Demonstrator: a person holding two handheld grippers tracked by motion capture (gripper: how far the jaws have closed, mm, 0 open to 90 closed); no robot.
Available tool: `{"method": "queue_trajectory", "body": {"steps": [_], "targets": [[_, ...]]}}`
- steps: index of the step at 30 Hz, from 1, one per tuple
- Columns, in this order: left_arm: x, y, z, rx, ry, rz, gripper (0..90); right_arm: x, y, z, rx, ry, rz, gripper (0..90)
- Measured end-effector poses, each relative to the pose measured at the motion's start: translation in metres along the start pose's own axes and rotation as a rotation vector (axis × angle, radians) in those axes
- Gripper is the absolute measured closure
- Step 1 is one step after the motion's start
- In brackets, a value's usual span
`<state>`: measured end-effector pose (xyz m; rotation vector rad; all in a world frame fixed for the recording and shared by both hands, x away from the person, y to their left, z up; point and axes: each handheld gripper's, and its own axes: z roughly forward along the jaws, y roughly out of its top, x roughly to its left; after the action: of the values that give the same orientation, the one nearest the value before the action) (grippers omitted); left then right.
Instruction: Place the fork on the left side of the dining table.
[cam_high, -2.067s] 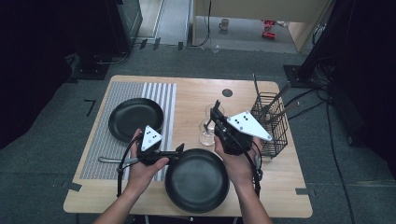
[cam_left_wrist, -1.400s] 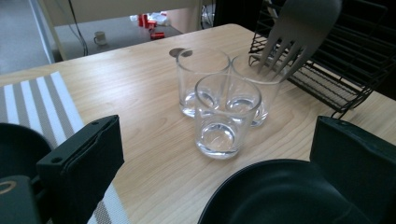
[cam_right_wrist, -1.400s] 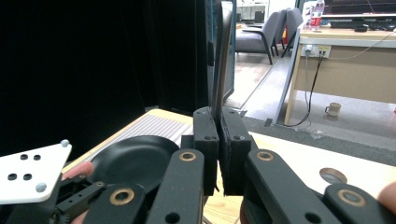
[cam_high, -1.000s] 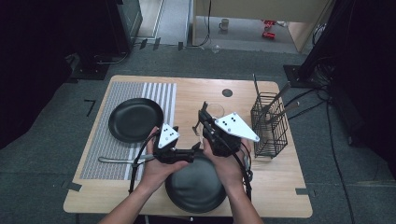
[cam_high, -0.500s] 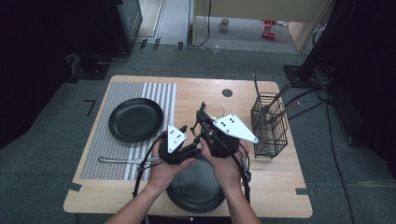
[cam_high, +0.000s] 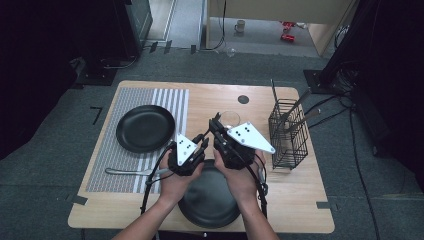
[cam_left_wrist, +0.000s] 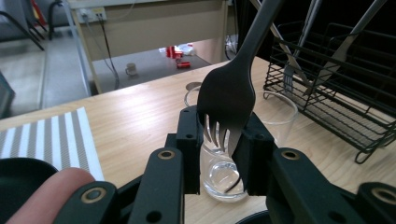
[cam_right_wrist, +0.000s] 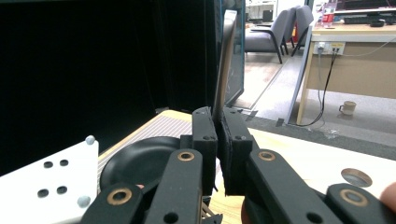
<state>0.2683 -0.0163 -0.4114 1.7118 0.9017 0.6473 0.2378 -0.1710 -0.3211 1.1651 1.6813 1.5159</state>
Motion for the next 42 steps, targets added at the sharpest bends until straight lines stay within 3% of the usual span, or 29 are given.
{"method": "queue_trajectory", "body": {"steps": [8, 12, 16, 23, 30, 35, 38, 42], "targets": [[0.015, 0.002, -0.001, 0.02, -0.029, -0.096, 87.9, 0.001, -0.003, 0.002, 0.003, 0.038, -0.02, 82.3], [0.023, 0.003, -0.002, 0.025, -0.051, -0.144, 89.5, 0.002, -0.006, 0.004, -0.01, 0.096, -0.048, 81.3], [0.026, 0.001, -0.002, 0.036, -0.076, -0.163, 89.7, -0.001, -0.01, 0.01, -0.01, 0.116, -0.049, 81.4], [0.026, 0.004, -0.006, 0.03, -0.108, -0.168, 89.8, -0.005, -0.026, 0.025, 0.044, 0.125, -0.044, 82.3], [0.028, 0.001, -0.008, 0.024, -0.133, -0.177, 89.9, -0.009, -0.037, 0.032, 0.027, 0.17, -0.037, 84.8], [0.026, -0.001, -0.008, 0.016, -0.146, -0.167, 89.6, -0.01, -0.039, 0.031, 0.027, 0.167, -0.03, 85.7], [0.023, -0.001, -0.009, 0.005, -0.136, -0.13, 81.7, -0.01, -0.039, 0.03, 0.026, 0.146, -0.035, 86.0], [0.023, -0.003, -0.009, 0.027, -0.139, -0.119, 66.7, -0.014, -0.037, 0.029, 0.02, 0.12, -0.018, 86.0]]}}
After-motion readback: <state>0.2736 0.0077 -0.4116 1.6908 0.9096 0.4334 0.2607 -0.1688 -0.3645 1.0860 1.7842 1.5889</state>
